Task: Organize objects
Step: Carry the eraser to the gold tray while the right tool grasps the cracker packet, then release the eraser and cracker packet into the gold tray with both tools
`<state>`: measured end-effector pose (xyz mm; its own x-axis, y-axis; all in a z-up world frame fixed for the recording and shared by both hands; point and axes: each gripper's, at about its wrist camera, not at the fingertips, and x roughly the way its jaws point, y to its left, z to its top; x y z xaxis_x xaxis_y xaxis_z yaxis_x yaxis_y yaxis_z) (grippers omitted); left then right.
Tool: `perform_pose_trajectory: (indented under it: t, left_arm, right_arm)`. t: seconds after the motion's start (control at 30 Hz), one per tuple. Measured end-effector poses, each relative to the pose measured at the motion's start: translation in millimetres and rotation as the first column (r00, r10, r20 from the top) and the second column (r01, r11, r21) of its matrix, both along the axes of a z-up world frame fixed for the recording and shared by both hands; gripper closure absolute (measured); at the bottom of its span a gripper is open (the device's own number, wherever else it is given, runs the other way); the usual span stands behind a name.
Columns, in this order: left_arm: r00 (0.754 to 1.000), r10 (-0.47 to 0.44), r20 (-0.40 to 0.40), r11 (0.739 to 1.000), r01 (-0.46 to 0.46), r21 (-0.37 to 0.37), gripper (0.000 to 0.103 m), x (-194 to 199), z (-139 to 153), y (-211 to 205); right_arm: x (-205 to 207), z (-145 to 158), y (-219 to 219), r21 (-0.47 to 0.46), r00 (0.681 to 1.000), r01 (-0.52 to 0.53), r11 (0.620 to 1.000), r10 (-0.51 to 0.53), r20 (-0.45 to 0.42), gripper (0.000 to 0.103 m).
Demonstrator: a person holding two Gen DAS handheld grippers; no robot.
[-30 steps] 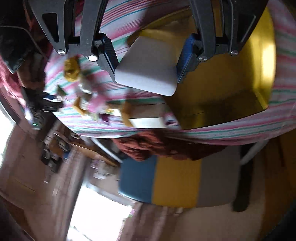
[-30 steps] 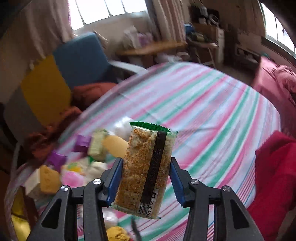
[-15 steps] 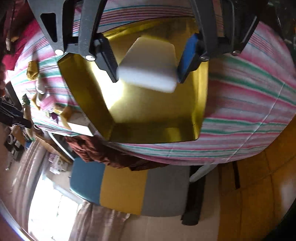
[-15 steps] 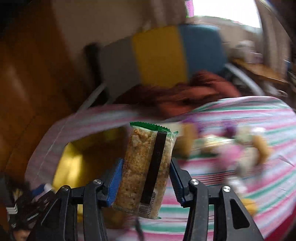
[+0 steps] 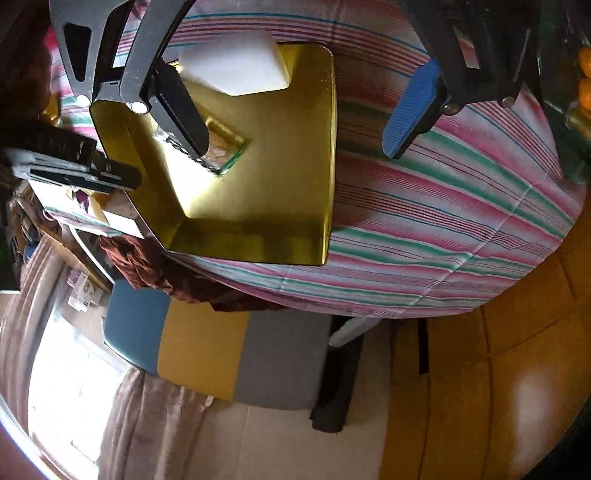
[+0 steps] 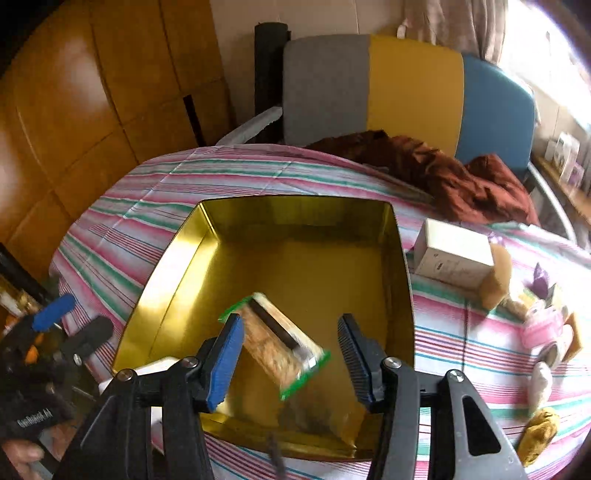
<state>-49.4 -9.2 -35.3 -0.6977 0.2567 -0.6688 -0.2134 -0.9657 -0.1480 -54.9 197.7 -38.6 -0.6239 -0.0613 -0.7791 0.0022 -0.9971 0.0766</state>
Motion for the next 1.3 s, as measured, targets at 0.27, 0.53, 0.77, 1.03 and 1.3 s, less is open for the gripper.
perform_pose_trajectory:
  t: [0.27, 0.53, 0.77, 1.03, 1.3]
  left_arm:
    - [0.999, 0.024, -0.047, 1.0, -0.024, 0.003, 0.007, 6.0, 11.3, -1.0]
    - [0.998, 0.005, -0.07, 1.0, -0.006, -0.006, 0.007, 12.4, 21.7, 9.4]
    - [0.997, -0.019, -0.072, 1.0, 0.017, -0.022, 0.007, 15.6, 24.4, 22.5]
    - [0.997, -0.049, -0.067, 0.998, 0.047, -0.04, 0.007, 16.9, 23.3, 36.5]
    - [0.995, -0.08, -0.057, 0.996, 0.077, -0.051, 0.007, 16.6, 22.2, 48.8]
  right_arm:
    - [29.3, 20.9, -11.0, 0.143, 0.997, 0.043, 0.989, -0.033, -0.071, 0.05]
    - [46.3, 34.0, -11.3, 0.182, 0.991, 0.065, 0.981, -0.042, -0.129, 0.05]
    - [51.1, 38.9, -4.4, 0.183, 0.986, 0.088, 0.979, -0.059, -0.156, 0.05]
    - [53.9, 41.9, 5.6, 0.184, 0.982, 0.112, 0.977, -0.08, -0.173, 0.05]
    - [55.1, 41.1, 16.2, 0.19, 0.979, 0.133, 0.973, -0.1, -0.177, 0.05]
